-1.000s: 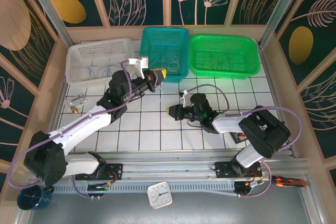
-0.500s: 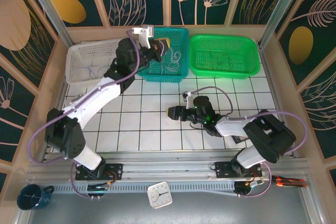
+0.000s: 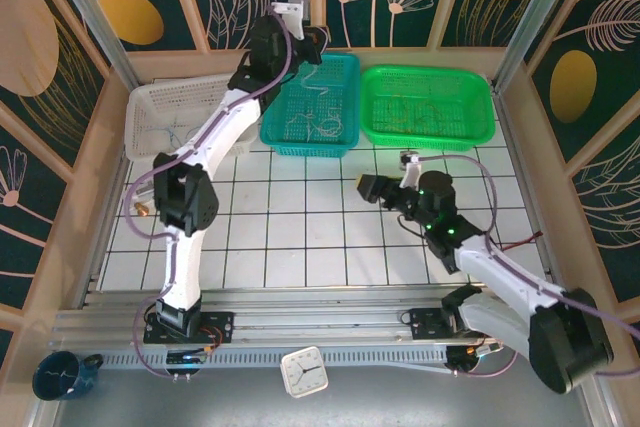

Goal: Untangle the cables

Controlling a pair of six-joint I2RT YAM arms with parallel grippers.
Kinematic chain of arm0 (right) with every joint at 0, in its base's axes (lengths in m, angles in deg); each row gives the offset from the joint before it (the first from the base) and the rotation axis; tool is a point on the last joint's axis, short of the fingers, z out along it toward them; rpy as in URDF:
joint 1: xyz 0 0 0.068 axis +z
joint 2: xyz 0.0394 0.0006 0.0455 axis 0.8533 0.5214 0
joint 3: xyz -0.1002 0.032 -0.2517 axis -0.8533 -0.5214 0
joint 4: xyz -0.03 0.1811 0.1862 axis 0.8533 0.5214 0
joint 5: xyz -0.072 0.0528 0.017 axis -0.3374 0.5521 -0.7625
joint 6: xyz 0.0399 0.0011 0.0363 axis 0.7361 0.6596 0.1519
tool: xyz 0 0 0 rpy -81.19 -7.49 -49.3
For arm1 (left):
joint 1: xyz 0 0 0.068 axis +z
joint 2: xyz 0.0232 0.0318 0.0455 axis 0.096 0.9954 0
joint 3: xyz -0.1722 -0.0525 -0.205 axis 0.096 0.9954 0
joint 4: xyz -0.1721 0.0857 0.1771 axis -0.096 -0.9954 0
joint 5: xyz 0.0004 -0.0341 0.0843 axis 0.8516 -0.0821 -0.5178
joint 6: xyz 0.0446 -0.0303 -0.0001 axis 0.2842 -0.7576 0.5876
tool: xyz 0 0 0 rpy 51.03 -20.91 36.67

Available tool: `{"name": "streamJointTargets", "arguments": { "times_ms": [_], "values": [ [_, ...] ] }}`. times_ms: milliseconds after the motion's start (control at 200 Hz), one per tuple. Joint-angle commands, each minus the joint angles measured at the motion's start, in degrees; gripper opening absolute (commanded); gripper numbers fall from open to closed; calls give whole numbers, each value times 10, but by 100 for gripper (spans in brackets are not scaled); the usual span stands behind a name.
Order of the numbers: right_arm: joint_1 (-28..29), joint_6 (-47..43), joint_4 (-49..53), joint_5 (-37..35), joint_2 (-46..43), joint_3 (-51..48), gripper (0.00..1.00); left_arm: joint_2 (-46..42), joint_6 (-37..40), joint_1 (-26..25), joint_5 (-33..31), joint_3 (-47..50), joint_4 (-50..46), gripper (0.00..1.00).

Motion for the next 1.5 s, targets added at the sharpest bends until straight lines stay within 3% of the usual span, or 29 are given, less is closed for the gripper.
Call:
{"name": "streamJointTargets", "arguments": {
  "times_ms": [0,95,180,565,661,781,916,1136,1251,1306,1496],
  "values": [
    [-28,-25,86,-19,-54,3,84,70,34,3,-23,-117,-115,15],
    [-49,-35,126,-25,-90,14,86,124,41,4,-47,-203,-173,70],
    [-64,-43,150,-25,-110,25,86,114,35,5,-60,-187,-170,99],
    [-88,-51,163,-16,-116,41,87,69,37,5,-59,-187,-215,99],
    [-88,-51,165,-16,-116,46,87,76,31,6,-100,-197,-266,99],
    [-89,-51,169,-16,-116,51,87,100,29,6,-106,-212,-353,99],
    [-89,-51,172,-15,-116,57,87,129,-3,8,-13,-243,-435,99],
    [-89,-47,160,-8,-102,62,87,161,-115,22,166,-300,-462,99],
    [-89,-44,138,-4,-86,67,87,229,-150,23,183,-465,-507,99],
    [-89,-45,122,-1,-69,76,87,212,-152,26,191,-437,-492,99],
    [-88,-52,24,32,58,137,86,209,-129,27,148,-469,-524,99]
  ]
}}
